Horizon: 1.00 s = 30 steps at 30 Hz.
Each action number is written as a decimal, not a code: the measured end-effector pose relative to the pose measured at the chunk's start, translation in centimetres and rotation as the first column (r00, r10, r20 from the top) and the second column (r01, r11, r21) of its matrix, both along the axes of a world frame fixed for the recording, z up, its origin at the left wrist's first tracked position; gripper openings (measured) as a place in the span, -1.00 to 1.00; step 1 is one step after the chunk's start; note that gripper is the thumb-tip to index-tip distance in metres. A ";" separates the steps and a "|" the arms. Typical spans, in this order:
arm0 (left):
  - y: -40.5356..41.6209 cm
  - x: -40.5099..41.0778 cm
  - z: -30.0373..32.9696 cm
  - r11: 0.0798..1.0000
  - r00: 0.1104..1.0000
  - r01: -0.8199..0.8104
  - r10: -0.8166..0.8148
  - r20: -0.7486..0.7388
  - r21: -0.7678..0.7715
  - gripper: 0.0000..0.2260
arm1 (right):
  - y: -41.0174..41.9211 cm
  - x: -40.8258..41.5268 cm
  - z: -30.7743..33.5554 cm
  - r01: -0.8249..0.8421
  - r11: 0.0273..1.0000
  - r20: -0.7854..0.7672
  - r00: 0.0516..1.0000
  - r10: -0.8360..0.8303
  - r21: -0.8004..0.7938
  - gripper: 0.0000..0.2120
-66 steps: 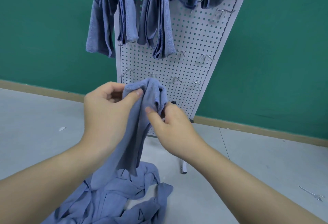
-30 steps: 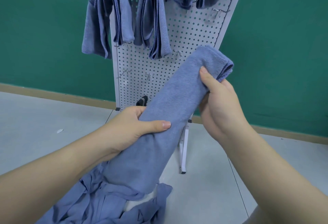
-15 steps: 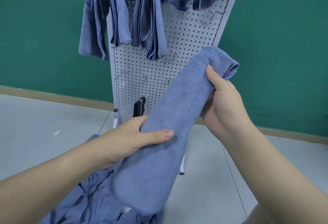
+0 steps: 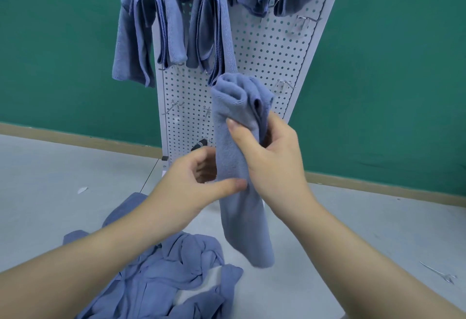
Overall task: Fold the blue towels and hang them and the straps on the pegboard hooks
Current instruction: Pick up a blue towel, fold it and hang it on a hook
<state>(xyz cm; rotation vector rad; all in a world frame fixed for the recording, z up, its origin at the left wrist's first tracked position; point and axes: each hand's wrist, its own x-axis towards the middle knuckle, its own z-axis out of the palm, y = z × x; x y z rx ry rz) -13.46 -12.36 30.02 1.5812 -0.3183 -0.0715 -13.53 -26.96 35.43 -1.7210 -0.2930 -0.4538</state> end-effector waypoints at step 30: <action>1.0 0.1 1.8 0.998 0.993 0.045 -0.040 -0.110 0.041 -0.79 | -2.6 1.3 1.3 0.026 0.957 -0.352 0.932 0.081 0.289 -0.82</action>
